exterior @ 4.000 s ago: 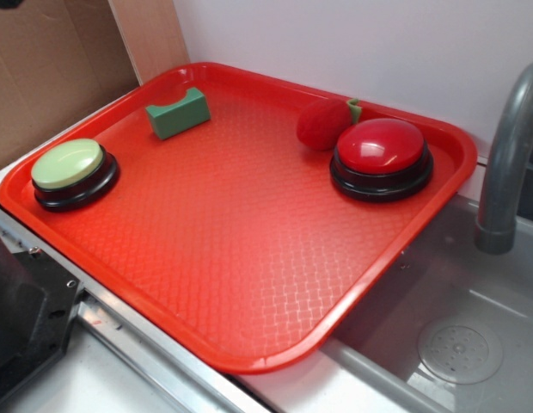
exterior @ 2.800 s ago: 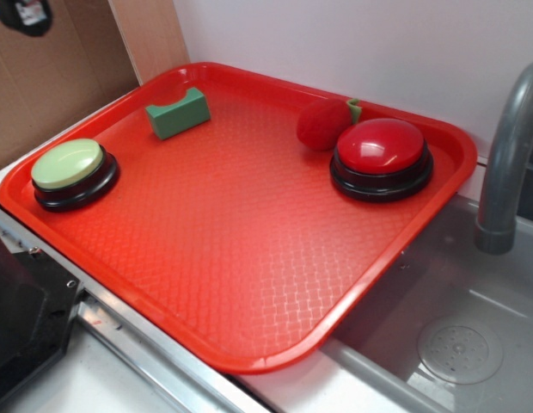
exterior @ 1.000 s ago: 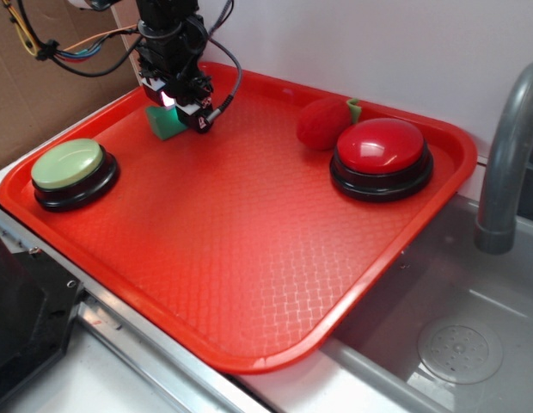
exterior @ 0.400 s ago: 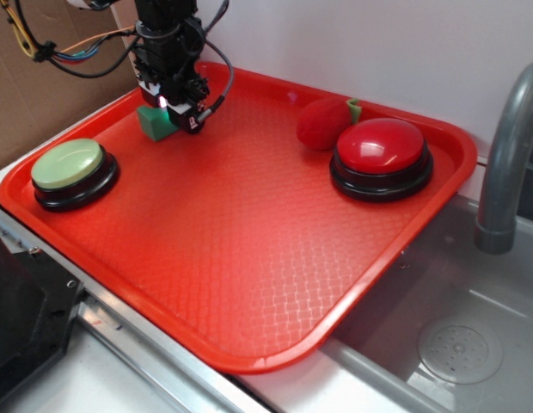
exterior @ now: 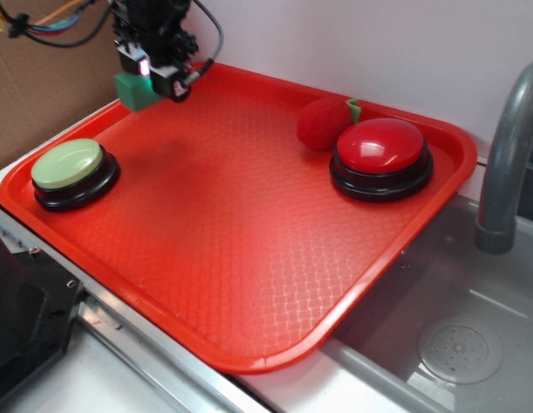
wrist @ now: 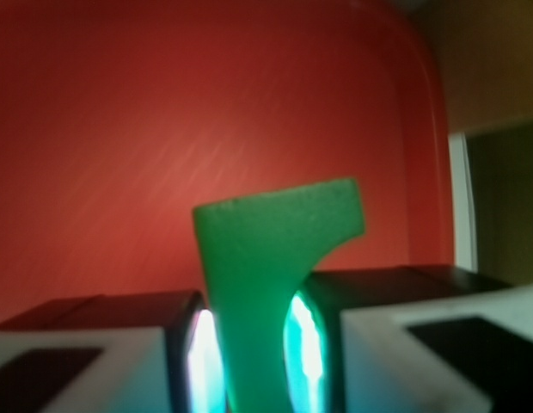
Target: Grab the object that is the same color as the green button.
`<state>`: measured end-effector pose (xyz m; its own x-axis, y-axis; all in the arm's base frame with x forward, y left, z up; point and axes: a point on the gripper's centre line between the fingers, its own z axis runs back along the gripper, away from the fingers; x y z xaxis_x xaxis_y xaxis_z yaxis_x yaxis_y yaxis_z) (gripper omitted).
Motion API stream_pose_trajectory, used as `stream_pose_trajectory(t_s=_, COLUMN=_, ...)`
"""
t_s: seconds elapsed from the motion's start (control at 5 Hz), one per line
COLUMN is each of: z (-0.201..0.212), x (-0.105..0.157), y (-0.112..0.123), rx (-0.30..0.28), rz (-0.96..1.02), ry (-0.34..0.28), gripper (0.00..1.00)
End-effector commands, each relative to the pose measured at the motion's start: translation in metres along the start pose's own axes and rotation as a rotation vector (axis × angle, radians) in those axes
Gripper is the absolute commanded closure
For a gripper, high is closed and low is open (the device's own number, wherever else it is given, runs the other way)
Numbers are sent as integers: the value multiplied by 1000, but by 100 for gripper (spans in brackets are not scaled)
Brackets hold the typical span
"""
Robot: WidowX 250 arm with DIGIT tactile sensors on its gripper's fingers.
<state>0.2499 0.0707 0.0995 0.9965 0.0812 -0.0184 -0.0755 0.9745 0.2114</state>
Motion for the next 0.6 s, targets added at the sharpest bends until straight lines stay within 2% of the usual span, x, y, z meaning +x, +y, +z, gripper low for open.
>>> stream_pose_trajectory(t_s=0.0, z=69, x=-39, y=-15, rx=-185, rz=-8, ry=-47, gripper=100)
stream_pose_trajectory(t_s=0.2, z=72, x=-56, y=-32, rx=-244, rz=13, ry=-44, gripper=100)
stream_pose_trajectory(t_s=0.4, z=63, x=-59, y=-45, rx=-386, rz=-30, ry=-10, gripper=100)
